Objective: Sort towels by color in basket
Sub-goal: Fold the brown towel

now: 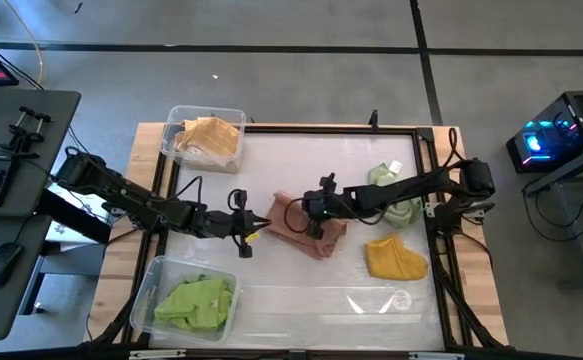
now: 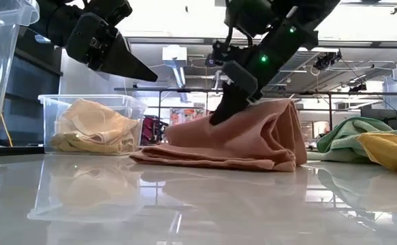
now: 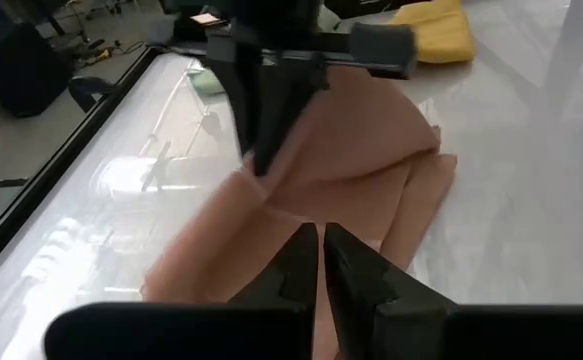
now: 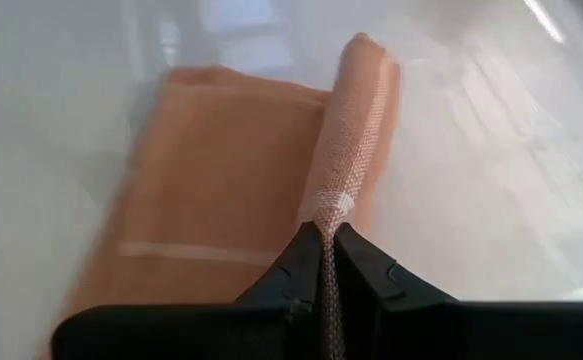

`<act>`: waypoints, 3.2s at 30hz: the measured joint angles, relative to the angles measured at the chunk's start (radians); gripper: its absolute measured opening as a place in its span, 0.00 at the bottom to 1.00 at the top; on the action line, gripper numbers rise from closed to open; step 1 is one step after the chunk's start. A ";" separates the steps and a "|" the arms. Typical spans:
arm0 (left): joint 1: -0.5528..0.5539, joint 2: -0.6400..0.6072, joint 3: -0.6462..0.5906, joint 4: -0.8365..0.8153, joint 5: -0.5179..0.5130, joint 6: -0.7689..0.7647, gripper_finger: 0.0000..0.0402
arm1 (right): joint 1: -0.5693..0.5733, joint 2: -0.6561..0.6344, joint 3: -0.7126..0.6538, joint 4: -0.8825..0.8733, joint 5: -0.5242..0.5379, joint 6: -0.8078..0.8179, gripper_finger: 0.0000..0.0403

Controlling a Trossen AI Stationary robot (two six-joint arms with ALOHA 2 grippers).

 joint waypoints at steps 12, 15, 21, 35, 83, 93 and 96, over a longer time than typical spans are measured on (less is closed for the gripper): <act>0.000 0.000 0.000 0.007 0.000 0.000 0.02 | 0.089 0.001 0.045 0.021 0.127 -0.062 0.03; 0.000 0.000 0.000 0.009 0.000 -0.004 0.02 | 0.111 0.023 0.045 0.036 0.103 -0.062 0.03; 0.000 0.000 0.000 0.013 0.000 -0.012 0.02 | 0.132 0.157 0.045 0.117 -0.001 -0.100 0.03; 0.000 0.000 0.000 0.007 0.000 -0.011 0.02 | 0.119 0.115 0.083 0.144 -0.270 -0.182 0.45; 0.013 0.000 0.000 -0.001 0.001 -0.019 0.02 | 0.204 -0.029 0.244 -0.474 -0.074 -0.129 0.07; 0.013 0.000 0.000 -0.002 0.001 -0.019 0.02 | 0.196 -0.101 0.241 -0.451 -0.420 -0.150 0.04; 0.013 0.000 0.000 -0.002 0.001 -0.018 0.02 | 0.197 -0.133 0.241 -0.414 -0.537 -0.156 0.04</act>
